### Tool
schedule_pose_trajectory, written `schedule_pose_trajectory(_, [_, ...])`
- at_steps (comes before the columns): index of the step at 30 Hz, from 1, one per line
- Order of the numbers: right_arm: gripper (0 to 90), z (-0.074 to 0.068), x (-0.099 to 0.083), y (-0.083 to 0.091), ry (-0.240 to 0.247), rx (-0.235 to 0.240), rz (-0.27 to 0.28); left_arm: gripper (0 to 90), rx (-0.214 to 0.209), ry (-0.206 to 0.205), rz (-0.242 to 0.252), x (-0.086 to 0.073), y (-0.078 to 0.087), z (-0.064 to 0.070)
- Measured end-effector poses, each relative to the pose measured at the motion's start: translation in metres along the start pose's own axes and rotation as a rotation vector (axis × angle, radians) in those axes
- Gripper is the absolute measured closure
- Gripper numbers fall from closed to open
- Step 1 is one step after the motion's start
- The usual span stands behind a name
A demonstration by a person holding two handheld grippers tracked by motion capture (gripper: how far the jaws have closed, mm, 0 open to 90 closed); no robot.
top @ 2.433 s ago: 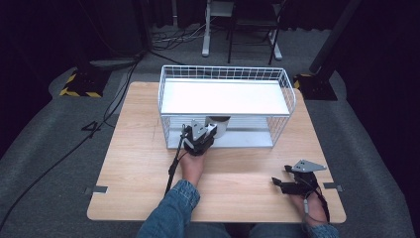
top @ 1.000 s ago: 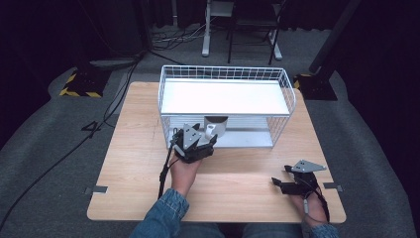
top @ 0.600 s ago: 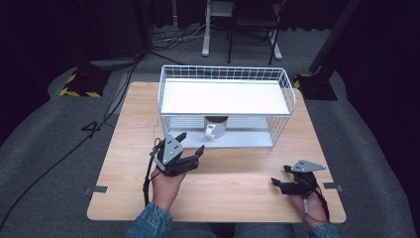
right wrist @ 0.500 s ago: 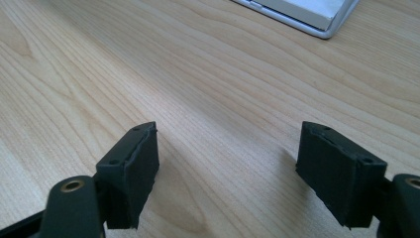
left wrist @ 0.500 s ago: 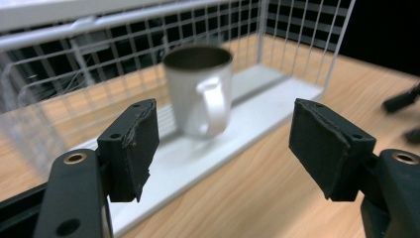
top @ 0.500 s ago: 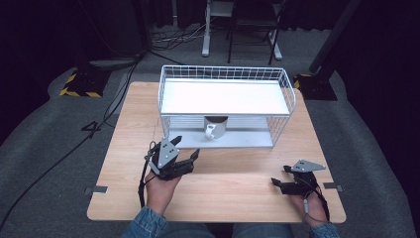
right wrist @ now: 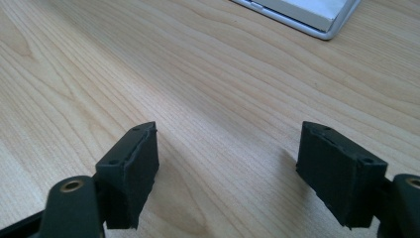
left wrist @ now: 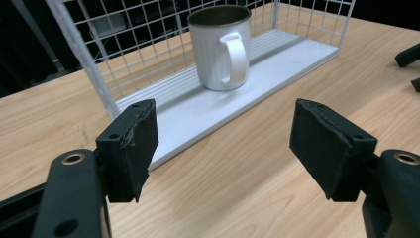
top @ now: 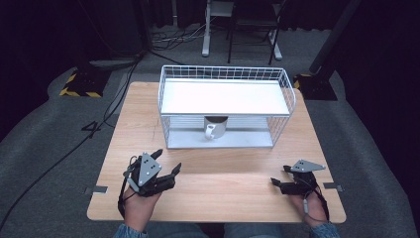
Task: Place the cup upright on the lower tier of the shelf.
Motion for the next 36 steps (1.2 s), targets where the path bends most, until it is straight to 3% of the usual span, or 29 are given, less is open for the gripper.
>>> schedule_pose_trajectory(5, [23.9,0.0,0.0,0.0,0.004,-0.001,0.0,26.8,0.013,-0.013,-0.032,-0.012,0.009,-0.009])
schedule_pose_trajectory(9, [23.9,0.0,0.0,0.0,0.006,-0.006,0.001,25.1,0.023,-0.023,-0.084,-0.028,0.013,-0.019])
schedule_pose_trajectory(19, [23.9,0.0,0.0,0.0,-0.004,0.001,-0.001,20.4,0.021,0.091,-0.191,-0.067,0.015,-0.049])
schedule_pose_trajectory(23, [23.9,0.0,0.0,0.0,-0.004,0.001,-0.002,18.4,0.021,0.129,-0.262,-0.084,0.013,-0.059])
schedule_pose_trajectory(30, [23.9,0.0,0.0,0.0,-0.002,-0.002,0.0,16.2,0.017,0.197,-0.389,-0.114,0.009,-0.067])
schedule_pose_trajectory(36, [23.9,0.0,0.0,0.0,0.001,-0.003,0.0,15.4,0.015,0.224,-0.448,-0.13,0.006,-0.069])
Point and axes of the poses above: each handheld gripper's, and its own axes: y roughly backward along the jaws, x roughly out of its top, z roughly to its right, the point moved 10 cm from there along -y, roughly forward along the jaws, and after that the axes turned 6 degrees about z, right-handed, at the moved point
